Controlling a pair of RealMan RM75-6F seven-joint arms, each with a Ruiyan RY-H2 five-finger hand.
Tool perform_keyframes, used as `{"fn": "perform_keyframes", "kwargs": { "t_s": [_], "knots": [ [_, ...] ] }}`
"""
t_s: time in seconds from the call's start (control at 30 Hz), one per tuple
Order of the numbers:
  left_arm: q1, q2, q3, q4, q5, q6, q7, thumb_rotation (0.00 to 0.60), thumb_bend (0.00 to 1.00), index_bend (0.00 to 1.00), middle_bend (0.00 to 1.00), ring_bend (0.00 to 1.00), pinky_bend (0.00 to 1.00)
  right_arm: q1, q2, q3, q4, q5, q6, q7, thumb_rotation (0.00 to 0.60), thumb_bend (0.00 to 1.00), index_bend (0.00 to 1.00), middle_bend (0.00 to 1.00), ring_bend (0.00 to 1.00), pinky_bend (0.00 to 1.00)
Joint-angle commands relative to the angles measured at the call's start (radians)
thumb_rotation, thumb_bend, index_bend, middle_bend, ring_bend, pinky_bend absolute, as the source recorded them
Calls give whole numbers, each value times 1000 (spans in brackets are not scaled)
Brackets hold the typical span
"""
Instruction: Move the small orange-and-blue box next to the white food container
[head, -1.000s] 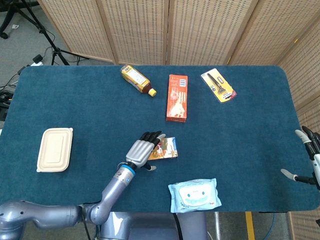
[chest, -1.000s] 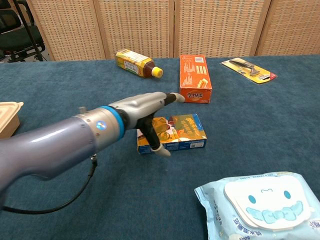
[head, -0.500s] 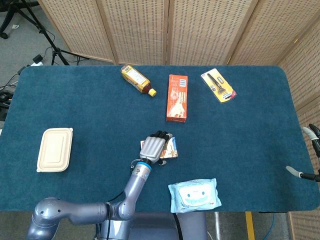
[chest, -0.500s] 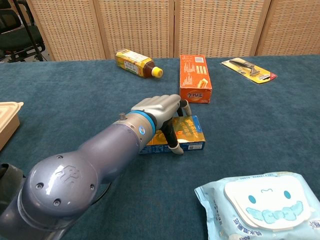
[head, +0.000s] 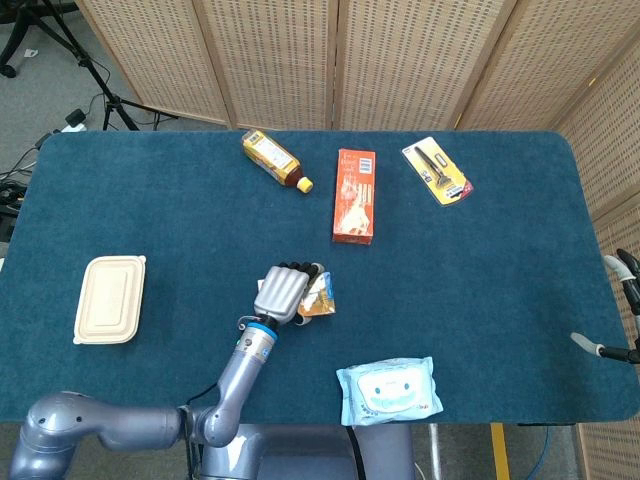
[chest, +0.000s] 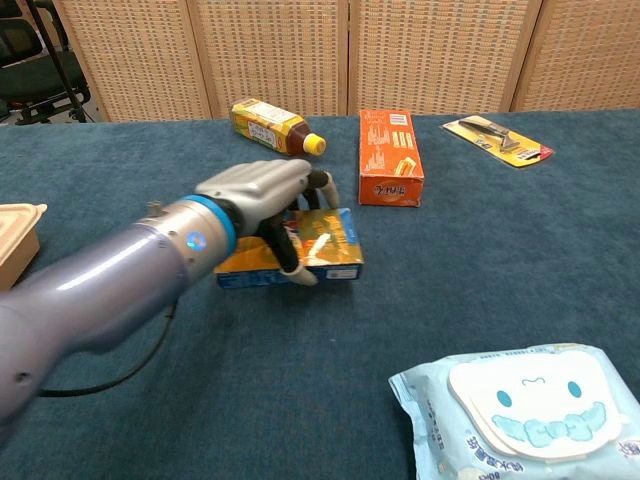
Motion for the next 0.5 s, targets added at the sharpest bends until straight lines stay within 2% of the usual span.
{"fn": "perform_keyframes", "kwargs": {
  "t_s": [0.03, 0.13, 0.2, 0.23, 0.33, 0.5],
  "knots": [
    [101, 186, 103, -126, 100, 9, -77, 600, 154, 522, 456, 342, 467, -1, -1, 1, -4, 0, -5, -9, 600, 0, 0, 0, 0, 0],
    [151, 308, 152, -122, 183, -55, -244, 600, 144, 524, 456, 342, 467, -1, -3, 0, -14, -8, -7, -29, 600, 0, 0, 0, 0, 0],
    [185, 370, 186, -49, 262, -117, -425, 600, 139, 526, 455, 342, 467, -2, -8, -6, -28, -25, -3, -59, 600, 0, 0, 0, 0, 0],
    [198, 376, 206, 5, 327, -132, -526, 600, 139, 526, 455, 342, 467, -4, -11, -7, -37, -28, -3, -77, 600, 0, 0, 0, 0, 0],
    [222, 368, 234, 117, 435, -129, -709, 600, 133, 526, 456, 341, 467, -4, -15, -6, -47, -28, -10, -103, 600, 0, 0, 0, 0, 0],
    [243, 360, 256, 240, 513, -135, -917, 600, 129, 527, 456, 342, 467, -5, -19, -1, -53, -17, -27, -131, 600, 0, 0, 0, 0, 0]
  ]
}}
